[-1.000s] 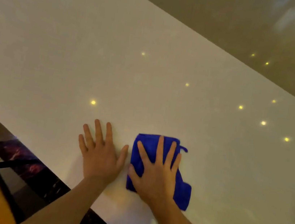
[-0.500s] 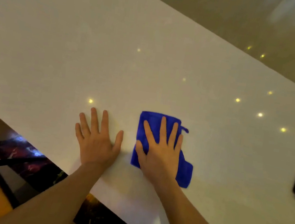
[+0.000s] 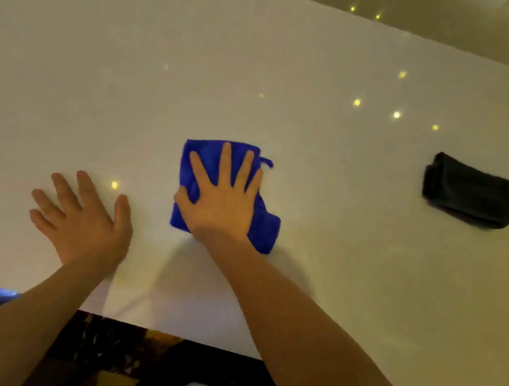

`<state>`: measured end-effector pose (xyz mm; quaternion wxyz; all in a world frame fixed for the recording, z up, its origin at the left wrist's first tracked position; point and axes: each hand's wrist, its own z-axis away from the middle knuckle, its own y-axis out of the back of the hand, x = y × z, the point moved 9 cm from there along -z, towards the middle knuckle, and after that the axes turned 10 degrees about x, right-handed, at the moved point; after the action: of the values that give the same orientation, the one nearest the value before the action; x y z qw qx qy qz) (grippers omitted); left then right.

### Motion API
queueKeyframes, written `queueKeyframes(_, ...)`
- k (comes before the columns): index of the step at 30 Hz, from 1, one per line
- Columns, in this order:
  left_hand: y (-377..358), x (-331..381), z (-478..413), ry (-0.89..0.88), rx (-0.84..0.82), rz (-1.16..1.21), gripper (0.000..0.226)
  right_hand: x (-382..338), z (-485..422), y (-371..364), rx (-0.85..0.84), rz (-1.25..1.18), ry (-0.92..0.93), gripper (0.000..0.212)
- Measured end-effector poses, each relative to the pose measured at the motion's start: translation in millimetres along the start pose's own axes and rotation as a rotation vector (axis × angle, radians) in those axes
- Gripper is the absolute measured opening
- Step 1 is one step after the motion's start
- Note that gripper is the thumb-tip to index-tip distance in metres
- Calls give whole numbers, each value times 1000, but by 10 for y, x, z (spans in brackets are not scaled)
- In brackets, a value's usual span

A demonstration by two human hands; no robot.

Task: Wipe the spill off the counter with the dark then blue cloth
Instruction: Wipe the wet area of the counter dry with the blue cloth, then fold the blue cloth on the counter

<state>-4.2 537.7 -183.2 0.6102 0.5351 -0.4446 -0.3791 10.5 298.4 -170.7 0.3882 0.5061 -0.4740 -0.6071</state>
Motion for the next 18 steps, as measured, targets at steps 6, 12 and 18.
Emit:
queueKeyframes(6, 119, 455, -42, -88, -46, -23, 75, 347, -96, 125, 24, 11, 138, 65)
queueKeyframes(12, 129, 2201, 879, -582, -187, 200, 60, 2299, 799, 653, 95, 94, -391, 67)
queueKeyframes(18, 107, 3041, 1787, -738, -317, 337, 48, 2550, 1257, 803, 60, -229, -660, 81)
